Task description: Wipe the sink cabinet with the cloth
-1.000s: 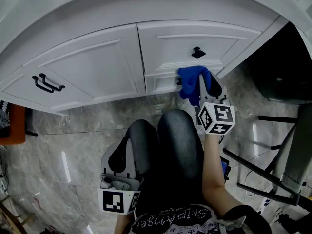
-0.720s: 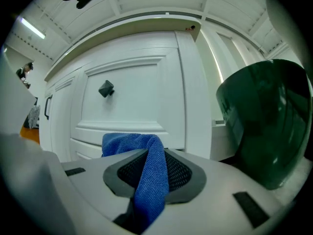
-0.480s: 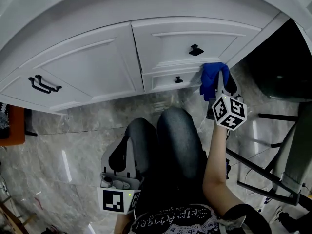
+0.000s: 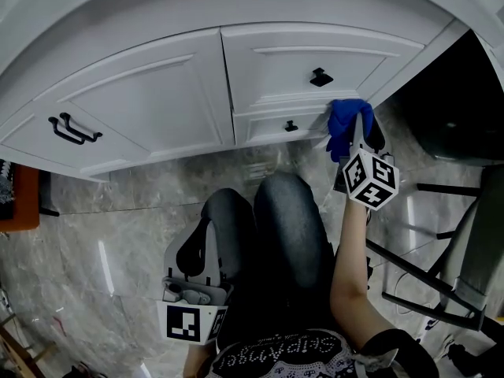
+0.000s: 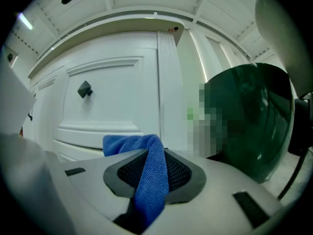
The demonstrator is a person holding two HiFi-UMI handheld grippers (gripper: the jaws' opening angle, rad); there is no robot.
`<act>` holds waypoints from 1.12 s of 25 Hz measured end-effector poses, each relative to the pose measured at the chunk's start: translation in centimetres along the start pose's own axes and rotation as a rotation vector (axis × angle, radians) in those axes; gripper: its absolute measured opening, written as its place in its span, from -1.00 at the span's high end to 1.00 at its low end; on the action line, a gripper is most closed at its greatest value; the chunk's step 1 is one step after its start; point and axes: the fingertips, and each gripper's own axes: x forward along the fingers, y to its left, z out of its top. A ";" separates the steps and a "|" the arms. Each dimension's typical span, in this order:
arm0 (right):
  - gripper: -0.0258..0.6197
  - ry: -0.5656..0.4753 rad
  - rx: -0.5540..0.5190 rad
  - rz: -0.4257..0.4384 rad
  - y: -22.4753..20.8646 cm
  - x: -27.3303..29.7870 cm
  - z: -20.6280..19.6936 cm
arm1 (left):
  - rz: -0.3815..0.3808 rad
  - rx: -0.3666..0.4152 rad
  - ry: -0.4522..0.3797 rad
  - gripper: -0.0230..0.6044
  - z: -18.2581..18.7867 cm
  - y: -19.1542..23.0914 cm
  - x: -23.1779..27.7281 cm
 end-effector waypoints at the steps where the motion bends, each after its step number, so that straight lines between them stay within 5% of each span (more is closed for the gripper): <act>1: 0.59 -0.020 -0.002 0.027 0.9 -0.7 0.4 | -0.001 -0.001 0.003 0.92 0.0 0.0 -0.1; 8: 0.59 -0.099 -0.121 0.522 16.1 -4.0 -0.4 | 0.019 0.005 0.018 0.92 -0.5 0.5 -0.3; 15: 0.59 -0.023 -0.166 0.805 22.4 -4.1 -4.0 | 0.023 0.013 0.043 0.92 -1.4 0.5 -0.4; 20: 0.59 -0.005 -0.250 0.821 24.2 -4.3 -7.2 | 0.012 0.002 0.048 0.92 -1.8 0.2 0.5; 28: 0.59 -0.012 -0.134 0.786 25.8 -2.4 -8.8 | 0.022 -0.001 0.069 0.92 -2.4 0.1 0.7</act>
